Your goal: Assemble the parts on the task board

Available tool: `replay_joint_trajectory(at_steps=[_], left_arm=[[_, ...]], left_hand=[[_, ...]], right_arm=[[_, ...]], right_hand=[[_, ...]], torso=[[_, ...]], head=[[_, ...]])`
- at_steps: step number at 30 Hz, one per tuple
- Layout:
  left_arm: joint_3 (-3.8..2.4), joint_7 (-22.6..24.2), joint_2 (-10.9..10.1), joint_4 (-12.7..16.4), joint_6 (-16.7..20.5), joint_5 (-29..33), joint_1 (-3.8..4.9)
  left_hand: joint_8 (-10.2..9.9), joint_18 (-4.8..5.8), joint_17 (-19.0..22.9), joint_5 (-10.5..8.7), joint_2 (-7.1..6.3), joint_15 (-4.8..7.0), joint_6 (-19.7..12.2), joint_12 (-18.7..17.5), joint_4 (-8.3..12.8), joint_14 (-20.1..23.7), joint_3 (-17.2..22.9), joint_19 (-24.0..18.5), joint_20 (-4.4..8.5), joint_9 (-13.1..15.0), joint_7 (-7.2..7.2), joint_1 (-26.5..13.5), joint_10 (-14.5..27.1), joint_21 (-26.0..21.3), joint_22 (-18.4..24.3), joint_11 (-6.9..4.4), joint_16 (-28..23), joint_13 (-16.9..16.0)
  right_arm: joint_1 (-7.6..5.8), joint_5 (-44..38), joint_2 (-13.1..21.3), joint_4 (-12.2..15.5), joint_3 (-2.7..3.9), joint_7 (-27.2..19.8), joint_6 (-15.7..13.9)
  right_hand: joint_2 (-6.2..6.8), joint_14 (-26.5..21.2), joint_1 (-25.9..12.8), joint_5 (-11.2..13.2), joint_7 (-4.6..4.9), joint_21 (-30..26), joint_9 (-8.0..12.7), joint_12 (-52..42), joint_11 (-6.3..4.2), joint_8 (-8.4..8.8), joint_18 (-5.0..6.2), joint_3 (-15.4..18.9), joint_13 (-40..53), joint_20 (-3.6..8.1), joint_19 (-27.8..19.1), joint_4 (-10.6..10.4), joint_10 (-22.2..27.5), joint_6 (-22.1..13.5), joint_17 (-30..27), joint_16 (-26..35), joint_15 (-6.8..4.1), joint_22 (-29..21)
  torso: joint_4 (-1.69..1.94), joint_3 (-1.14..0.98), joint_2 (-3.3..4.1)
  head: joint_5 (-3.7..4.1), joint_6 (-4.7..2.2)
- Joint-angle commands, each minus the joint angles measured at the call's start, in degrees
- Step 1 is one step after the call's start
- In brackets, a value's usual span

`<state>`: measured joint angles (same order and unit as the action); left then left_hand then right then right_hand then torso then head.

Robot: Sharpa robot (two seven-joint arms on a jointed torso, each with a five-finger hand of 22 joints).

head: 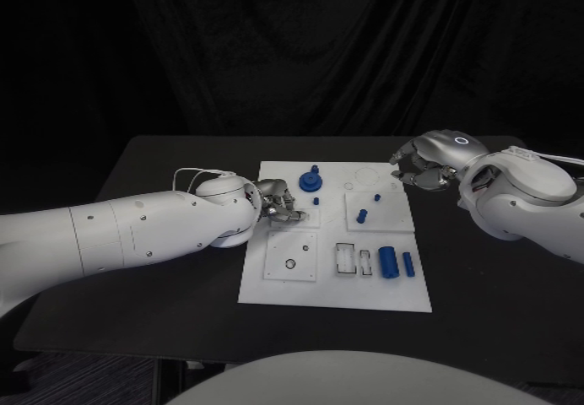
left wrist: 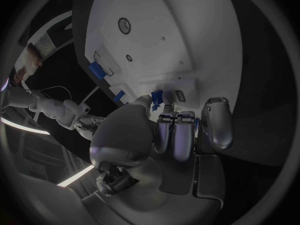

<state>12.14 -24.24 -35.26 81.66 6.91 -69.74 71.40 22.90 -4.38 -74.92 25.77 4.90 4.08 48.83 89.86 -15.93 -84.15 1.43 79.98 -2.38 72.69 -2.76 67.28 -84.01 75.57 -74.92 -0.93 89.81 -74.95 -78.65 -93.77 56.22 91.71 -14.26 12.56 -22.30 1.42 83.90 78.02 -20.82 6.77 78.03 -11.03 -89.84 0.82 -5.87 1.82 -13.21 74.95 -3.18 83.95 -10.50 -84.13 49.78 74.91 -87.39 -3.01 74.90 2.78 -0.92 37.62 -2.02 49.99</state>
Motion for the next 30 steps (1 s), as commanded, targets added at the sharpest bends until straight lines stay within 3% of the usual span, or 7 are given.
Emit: replay_joint_trajectory(at_steps=[1, 7, 20, 30], left_arm=[[0.03, -0.1, 0.1, -0.1, -1.0, 0.0, -0.23], [0.03, -0.1, 0.1, -0.1, -1.1, 0.0, -0.26], [0.03, 0.2, 0.1, -0.1, -0.8, 0.0, -0.31], [0.03, 0.6, 0.1, -0.2, -0.1, 0.0, -0.34]], left_hand=[[1.0, -0.3, -15.1, 0.76, -0.14, 0.25, 0.3, 0.1, 0.0, -5.9, 1.2, 0.1, 0.23, 0.7, 0.49, 0.9, -6.0, -0.4, -1.0, -0.62, 0.2, -15.0], [2.1, -0.3, -15.1, 2.5, -0.93, 0.53, 0.6, 0.1, -0.2, -5.9, 3.0, 0.2, 0.49, 1.5, 0.86, 1.3, -6.0, -0.5, -1.1, -0.95, 0.2, -15.0], [2.2, -0.27, -15.1, 3.87, -2.06, 0.78, 1.1, 0.1, -0.2, -5.9, 6.0, 0.3, 0.76, 1.3, 1.16, 1.9, -6.0, -0.5, -1.3, -1.23, 0.2, -15.0], [2.6, -0.17, -15.1, 4.17, -5.22, 1.31, 3.6, 0.1, 0.0, -5.9, 13.1, 0.7, 1.27, 0.6, 1.83, 2.2, -6.0, -0.4, -1.9, -1.83, 0.2, -15.0]], right_arm=[[0.13, -0.2, 0.0, 0.0, 0.04, 1.2, 0.4], [0.13, -0.2, 0.0, 0.0, 0.04, 1.2, 0.6], [0.18, -0.2, -0.1, -0.1, 0.04, 1.4, 0.9], [0.2, -0.2, -0.1, 0.0, 0.04, 1.6, 1.1]], right_hand=[[-0.18, 5.3, -0.3, -0.2, -0.02, -0.3, 0.1, -0.2, 0.24, 0.19, 1.04, -0.6, 15.1, -0.27, 1.1, 0.0, -5.9, 0.4, 12.6, 0.5, 0.23, 11.3], [-0.18, 5.3, -0.3, -0.2, -0.02, -0.3, 0.1, -0.2, 0.24, 0.19, 1.04, -0.6, 15.1, -0.27, 1.1, 0.0, -5.9, 0.4, 12.6, 0.5, 0.23, 11.3], [-0.2, 5.3, -0.3, -0.3, -0.02, -0.5, 0.1, -0.2, 0.24, 0.17, 1.08, -0.6, 15.1, -0.27, 1.1, 0.1, -5.9, 0.5, 12.5, 0.6, 0.23, 11.2], [-0.21, 5.3, -0.3, -0.3, -0.02, -0.6, 0.1, -0.2, 0.24, 0.17, 1.1, -0.7, 15.1, -0.27, 1.0, 0.1, -5.9, 0.5, 12.5, 0.6, 0.23, 11.2]], torso=[[0.01, 0.01, 0.0], [0.01, 0.01, 0.0], [0.01, 0.01, -0.01], [0.01, 0.01, 0.0]], head=[[0.06, 0.01], [0.05, 0.01], [-0.01, 0.01], [-0.03, 0.01]])
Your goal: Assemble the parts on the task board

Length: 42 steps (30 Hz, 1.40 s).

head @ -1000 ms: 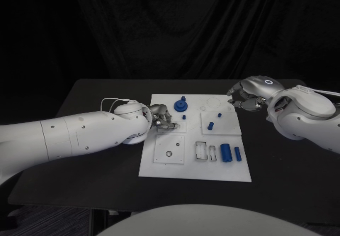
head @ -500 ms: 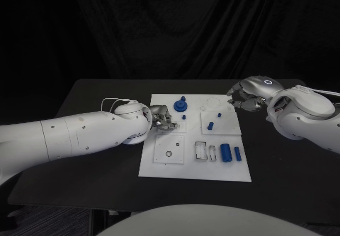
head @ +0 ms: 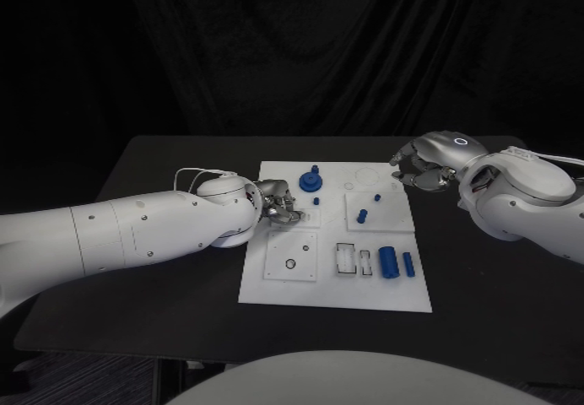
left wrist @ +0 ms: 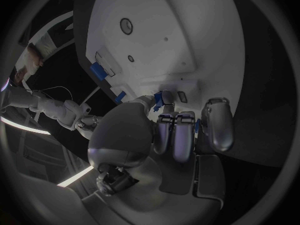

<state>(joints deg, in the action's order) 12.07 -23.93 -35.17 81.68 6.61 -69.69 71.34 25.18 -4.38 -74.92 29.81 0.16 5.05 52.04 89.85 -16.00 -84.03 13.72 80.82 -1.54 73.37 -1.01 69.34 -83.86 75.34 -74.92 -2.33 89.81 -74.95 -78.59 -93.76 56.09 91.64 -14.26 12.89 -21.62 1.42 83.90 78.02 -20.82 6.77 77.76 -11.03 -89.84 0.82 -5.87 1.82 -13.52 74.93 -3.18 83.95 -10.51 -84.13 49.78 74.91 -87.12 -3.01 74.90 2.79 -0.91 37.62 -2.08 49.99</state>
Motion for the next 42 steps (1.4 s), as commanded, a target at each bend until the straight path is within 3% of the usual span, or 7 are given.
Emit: replay_joint_trajectory(at_steps=[1, 5, 13, 29, 35, 37, 42], left_arm=[[0.09, 0.5, 0.0, -0.2, 0.5, -0.1, -0.28], [0.09, 1.5, 0.0, -0.2, 1.9, -0.1, -0.28], [0.09, 3.0, -0.3, 0.0, 4.5, -0.1, -0.29], [0.08, 3.9, -1.5, 1.0, 6.2, 0.2, -0.28], [0.08, 4.1, -2.6, 1.7, 5.1, 2.6, -0.24], [0.08, 4.3, -3.1, 1.8, 4.0, 5.0, -0.14], [0.07, 4.3, -3.8, 1.6, -0.6, 10.6, 0.99]], left_hand=[[0.2, -0.17, -15.1, 0.14, -0.95, 0.37, 0.4, 0.1, 0.1, -6.0, 1.8, -0.1, 0.48, -0.2, 0.11, 0.0, -6.1, -0.3, -2.0, -0.46, 0.2, -15.0], [-1.5, -0.18, -15.1, 0.03, -2.99, 0.23, -0.1, 0.1, 0.8, -6.0, 6.6, -0.2, 0.44, -1.5, -0.25, -0.5, -6.1, -0.6, -2.1, -0.24, 0.2, -15.0], [-2.5, -0.15, -15.1, -0.65, -4.95, 0.1, 0.3, 0.1, 2.7, -6.0, 12.3, 0.0, 0.28, -2.2, -0.44, -1.1, -6.1, -0.6, -2.5, -0.08, 0.2, -15.0], [-2.8, -0.18, -15.1, -1.15, -6.03, 0.07, 0.5, 0.1, 3.9, -6.0, 15.6, 0.0, 0.24, -2.4, -0.5, -2.3, -6.1, -0.8, -2.6, -0.04, 0.2, -15.0], [-3.0, -0.22, -15.1, -1.56, -6.39, 0.04, 0.5, 0.1, 4.2, -6.0, 16.4, -0.2, 0.22, -2.5, -0.53, -2.7, -6.1, -1.1, -2.5, -0.01, 0.2, -15.0], [-3.2, -0.24, -15.1, -2.62, -6.55, 0.0, 0.5, 0.1, 4.5, -6.0, 17.0, -0.2, 0.18, -2.6, -0.56, -2.9, -6.1, -1.2, -2.5, 0.04, 0.2, -15.0], [-3.3, -0.33, -15.1, -2.98, -6.74, -0.05, 0.5, 0.1, 5.0, -6.0, 17.7, -0.4, 0.14, -2.6, -0.59, -2.9, -6.1, -1.5, -2.3, 0.07, 0.2, -15.0]], right_arm=[[0.14, -0.2, 0.1, 0.1, 0.04, 1.3, 0.5], [0.14, -0.2, 0.1, 0.2, 0.04, 1.5, 0.7], [0.14, -0.2, 0.2, 0.2, 0.04, 1.6, 0.9], [0.14, 3.5, 0.3, 0.1, 0.04, 1.5, 1.3], [0.14, 3.8, 0.4, 0.1, 0.04, 1.5, 1.4], [0.14, 3.9, 0.5, 0.1, 0.04, 1.6, 1.4], [0.14, 3.9, 0.6, 0.1, 0.04, 1.8, 1.5]], right_hand=[[-0.2, 5.3, -0.3, -0.3, -0.02, -0.4, 0.1, -0.2, 0.24, 0.17, 1.13, -0.4, 15.1, -0.27, 1.0, 0.1, -5.9, 0.5, 12.4, 0.5, 0.23, 11.2], [-0.19, 5.3, -0.3, -0.3, -0.02, -0.5, 0.1, -0.2, 0.24, 0.18, 1.15, -0.4, 15.1, -0.27, 1.0, 0.1, -5.9, 0.5, 12.3, 0.6, 0.23, 11.1], [-0.17, 5.2, -0.3, -0.3, -0.02, -0.8, 0.1, -0.2, 0.23, 0.19, 1.22, -0.5, 15.1, -0.27, 0.8, 0.2, -5.9, 0.5, 12.1, 0.8, 0.23, 11.0], [-0.17, 5.1, -0.2, -0.4, 0.07, -1.7, 0.2, -0.2, 0.3, 0.28, 1.41, -0.7, 15.1, -0.28, 0.5, 0.3, -5.9, 0.4, 11.9, 1.2, 0.26, 10.8], [-0.17, 5.1, -0.2, -0.4, 0.07, -1.7, 0.2, -0.2, 0.3, 0.28, 1.41, -0.7, 15.1, -0.28, 0.5, 0.3, -5.9, 0.4, 11.9, 1.2, 0.26, 10.8], [-0.15, 5.1, -0.2, -0.4, 0.1, -1.9, 0.2, -0.2, 0.33, 0.31, 1.45, -0.8, 15.1, -0.29, 0.4, 0.3, -5.9, 0.4, 11.8, 1.3, 0.28, 10.7], [-0.13, 5.0, -0.2, -0.4, 0.12, -1.9, 0.2, -0.2, 0.34, 0.32, 1.46, -0.8, 15.1, -0.29, 0.4, 0.3, -5.9, 0.4, 11.7, 1.3, 0.29, 10.7]], torso=[[0.02, 0.0, 0.02], [0.01, 0.0, 0.0], [-0.01, -0.02, 0.0], [0.01, 0.03, 0.02], [0.01, 0.04, 0.0], [0.02, 0.05, 0.0], [0.01, 0.04, 0.01]], head=[[0.06, 0.01], [0.05, 0.01], [0.07, 0.01], [0.01, 0.01], [0.05, 0.01], [0.11, 0.01], [0.04, 0.01]])
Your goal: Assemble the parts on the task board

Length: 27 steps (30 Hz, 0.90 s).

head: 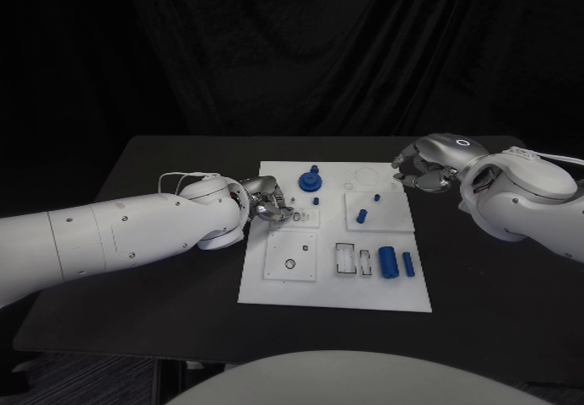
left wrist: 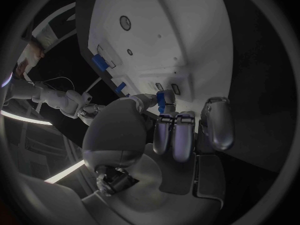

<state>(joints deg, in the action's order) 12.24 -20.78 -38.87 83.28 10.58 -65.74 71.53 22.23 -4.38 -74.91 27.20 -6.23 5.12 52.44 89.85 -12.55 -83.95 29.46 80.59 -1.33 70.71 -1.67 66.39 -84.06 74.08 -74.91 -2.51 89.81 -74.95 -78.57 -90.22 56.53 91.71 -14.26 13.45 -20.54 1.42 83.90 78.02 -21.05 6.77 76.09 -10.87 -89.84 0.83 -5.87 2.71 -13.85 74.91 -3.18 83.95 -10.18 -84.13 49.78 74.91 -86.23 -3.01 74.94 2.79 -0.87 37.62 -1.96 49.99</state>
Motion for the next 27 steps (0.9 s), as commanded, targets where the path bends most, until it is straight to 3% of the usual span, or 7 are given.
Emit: replay_joint_trajectory(at_steps=[1, 7, 12, 20, 27], left_arm=[[-0.09, 1.0, -0.2, 0.0, -5.3, 7.3, 1.08], [-0.09, -0.7, 0.1, -0.5, -10.1, 9.4, 3.04], [-0.09, -1.8, 1.2, -1.8, -13.6, 9.9, 4.0], [-0.1, -3.5, 3.7, -4.4, -17.2, 10.1, 4.43], [-0.1, -4.7, 5.2, -5.9, -18.2, 10.1, 4.49]], left_hand=[[-0.4, -0.34, -15.1, -0.39, -0.38, -0.12, 0.0, 0.1, 1.5, -6.1, 1.9, -0.2, -0.07, 0.1, 0.05, 0.0, -5.9, -0.3, -2.3, 0.27, 0.2, -15.1], [-0.4, -0.39, -15.1, -0.43, -0.32, -0.15, 0.0, 0.1, 1.6, -6.1, 2.1, -0.4, -0.09, 0.1, 0.01, 0.0, -5.9, -0.5, -2.1, 0.3, 0.2, -15.1], [-0.7, -0.47, -15.1, -0.81, -0.33, -0.3, -0.2, 0.1, 2.1, -6.1, 2.4, -0.7, -0.2, -0.1, -0.17, -0.1, -5.9, -1.0, -1.9, 0.47, 0.2, -15.1], [-1.4, -0.47, -15.1, -1.12, -0.17, -0.44, -0.5, 0.1, 3.6, -6.1, 3.6, -0.8, -0.35, -0.7, -0.34, 0.3, -5.9, -1.1, -2.1, 0.6, 0.2, -15.1], [-1.7, -0.45, -15.1, -1.2, -0.04, -0.47, -0.6, 0.1, 4.1, -6.1, 3.9, -0.8, -0.39, -0.8, -0.42, 0.4, -5.9, -1.1, -2.2, 0.66, 0.2, -15.1]], right_arm=[[0.12, 0.4, 0.1, 0.0, 0.04, 1.2, 0.5], [0.12, 0.4, 0.0, -0.1, 0.04, 1.3, 0.4], [0.12, 0.4, -0.1, -0.1, 0.04, 1.3, 0.2], [0.12, 0.4, -0.1, -0.1, 0.04, 1.3, -0.1], [0.12, 0.4, -0.2, -0.1, 0.04, 1.4, -0.4]], right_hand=[[-0.13, 5.0, -0.2, -0.2, 0.12, -0.2, 0.1, -0.2, 0.34, 0.32, 0.56, -0.5, 15.1, -0.29, 0.4, 0.0, -5.9, 0.4, 11.7, 0.4, 0.29, 10.6], [-0.13, 5.0, -0.2, -0.2, 0.12, -0.2, 0.1, -0.2, 0.34, 0.32, 0.56, -0.5, 15.1, -0.29, 0.4, 0.0, -5.9, 0.4, 11.7, 0.4, 0.29, 10.6], [-0.13, 5.0, -0.2, -0.2, 0.12, -0.2, 0.1, -0.2, 0.34, 0.32, 0.56, -0.5, 15.1, -0.29, 0.4, 0.0, -5.9, 0.4, 11.7, 0.4, 0.29, 10.6], [-0.11, 5.0, -0.2, -0.2, 0.14, -0.3, 0.1, -0.2, 0.36, 0.35, 0.58, -0.5, 15.1, -0.31, 0.4, 0.0, -5.9, 0.4, 11.7, 0.5, 0.31, 10.6], [-0.11, 5.0, -0.2, -0.2, 0.14, -0.3, 0.1, -0.2, 0.36, 0.35, 0.58, -0.5, 15.1, -0.31, 0.4, 0.0, -5.9, 0.4, 11.7, 0.5, 0.31, 10.6]], torso=[[0.01, 0.0, 0.01], [-0.01, -0.08, -0.12], [-0.05, -0.19, -0.17], [-0.06, -0.17, -0.01], [-0.07, -0.09, 0.03]], head=[[-0.06, 0.01], [-0.02, 0.01], [-0.08, 0.01], [0.16, 0.01], [0.08, 0.01]])
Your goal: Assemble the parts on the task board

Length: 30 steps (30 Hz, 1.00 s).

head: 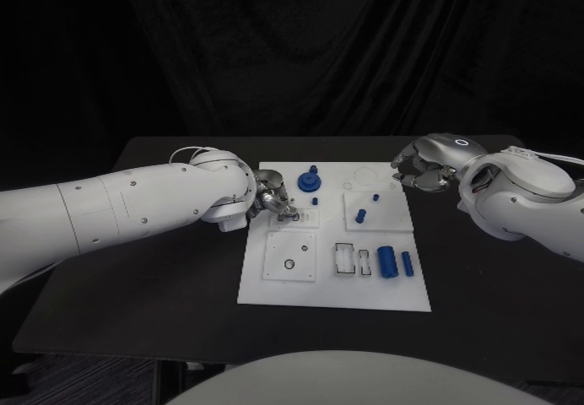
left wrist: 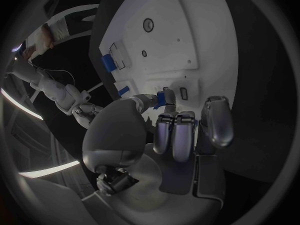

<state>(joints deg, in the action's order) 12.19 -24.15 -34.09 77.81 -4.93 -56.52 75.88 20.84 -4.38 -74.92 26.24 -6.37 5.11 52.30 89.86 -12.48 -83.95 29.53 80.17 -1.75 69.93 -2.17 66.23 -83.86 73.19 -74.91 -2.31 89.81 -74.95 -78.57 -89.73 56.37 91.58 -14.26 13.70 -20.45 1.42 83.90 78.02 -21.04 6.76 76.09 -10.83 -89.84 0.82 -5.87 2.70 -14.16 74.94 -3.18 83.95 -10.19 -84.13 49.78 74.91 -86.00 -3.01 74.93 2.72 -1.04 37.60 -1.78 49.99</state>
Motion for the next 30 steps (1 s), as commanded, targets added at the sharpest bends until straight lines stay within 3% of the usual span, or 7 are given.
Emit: replay_joint_trajectory(at_steps=[1, 7, 15, 30], left_arm=[[-0.05, -1.4, 0.7, -0.6, -2.8, 0.9, 0.14], [-0.05, -2.4, 1.6, -1.8, -3.0, 0.9, 0.15], [-0.05, -3.4, 2.7, -2.8, -2.8, -0.5, 0.15], [-0.05, -3.7, 3.8, -3.1, -4.1, -2.5, 0.13]], left_hand=[[-0.3, -0.47, -15.1, -0.25, 0.13, -0.47, -0.4, 0.1, 4.1, -6.0, 3.9, -0.4, 0.03, -0.1, 0.05, 0.5, -6.1, -0.2, -2.2, 0.46, 0.2, -15.1], [-0.5, -0.46, -15.1, -0.34, 0.22, -0.51, -0.5, 0.1, 4.2, -6.0, 4.0, -0.4, 0.0, -0.2, -0.03, 0.5, -6.1, -0.2, -2.2, 0.52, 0.2, -15.1], [-0.6, -0.45, -15.1, -0.37, 0.42, -0.55, -0.6, 0.1, 4.4, -6.0, 4.2, -0.4, -0.03, -0.3, -0.11, 0.4, -6.1, -0.2, -2.3, 0.58, 0.2, -15.1], [-0.7, -0.45, -15.1, -0.5, 0.5, -0.59, -0.5, 0.1, 4.4, -6.0, 4.2, -0.4, -0.06, -0.4, -0.17, 0.2, -6.1, -0.2, -2.3, 0.64, 0.2, -15.1]], right_arm=[[0.11, -0.1, 0.0, 0.0, 0.03, 1.1, -0.6], [0.11, -0.1, 0.1, 0.0, 0.03, 1.2, -0.7], [0.11, -0.1, 0.2, 0.2, 0.03, 1.2, -0.8], [0.11, -0.1, 0.0, 0.2, 0.03, 1.3, -0.7]], right_hand=[[-0.11, 5.0, -0.2, -0.2, 0.14, -0.3, 0.1, -0.2, 0.36, 0.35, 0.59, -0.2, 15.1, -0.31, 0.4, 0.0, -5.9, 0.4, 11.7, 0.2, 0.31, 10.6], [-0.11, 5.0, -0.2, -0.3, 0.15, -0.4, 0.1, -0.2, 0.38, 0.35, 0.59, -0.3, 15.1, -0.31, 0.4, 0.0, -5.9, 0.4, 11.7, 0.2, 0.32, 10.6], [-0.12, 5.0, -0.2, -0.3, 0.17, -0.4, 0.1, -0.2, 0.4, 0.34, 0.58, -0.3, 15.1, -0.32, 0.4, 0.1, -5.9, 0.4, 11.7, 0.2, 0.33, 10.6], [-0.12, 5.0, -0.2, -0.3, 0.18, -0.4, 0.1, -0.2, 0.42, 0.33, 0.58, -0.3, 15.1, -0.33, 0.4, 0.1, -5.9, 0.5, 11.7, 0.2, 0.34, 10.6]], torso=[[-0.07, 0.09, 0.07], [-0.13, 0.13, 0.06], [0.12, 0.14, 0.04], [-0.04, 0.09, 0.09]], head=[[-0.21, 0.01], [-0.43, 0.01], [-0.01, 0.01], [0.19, 0.01]])
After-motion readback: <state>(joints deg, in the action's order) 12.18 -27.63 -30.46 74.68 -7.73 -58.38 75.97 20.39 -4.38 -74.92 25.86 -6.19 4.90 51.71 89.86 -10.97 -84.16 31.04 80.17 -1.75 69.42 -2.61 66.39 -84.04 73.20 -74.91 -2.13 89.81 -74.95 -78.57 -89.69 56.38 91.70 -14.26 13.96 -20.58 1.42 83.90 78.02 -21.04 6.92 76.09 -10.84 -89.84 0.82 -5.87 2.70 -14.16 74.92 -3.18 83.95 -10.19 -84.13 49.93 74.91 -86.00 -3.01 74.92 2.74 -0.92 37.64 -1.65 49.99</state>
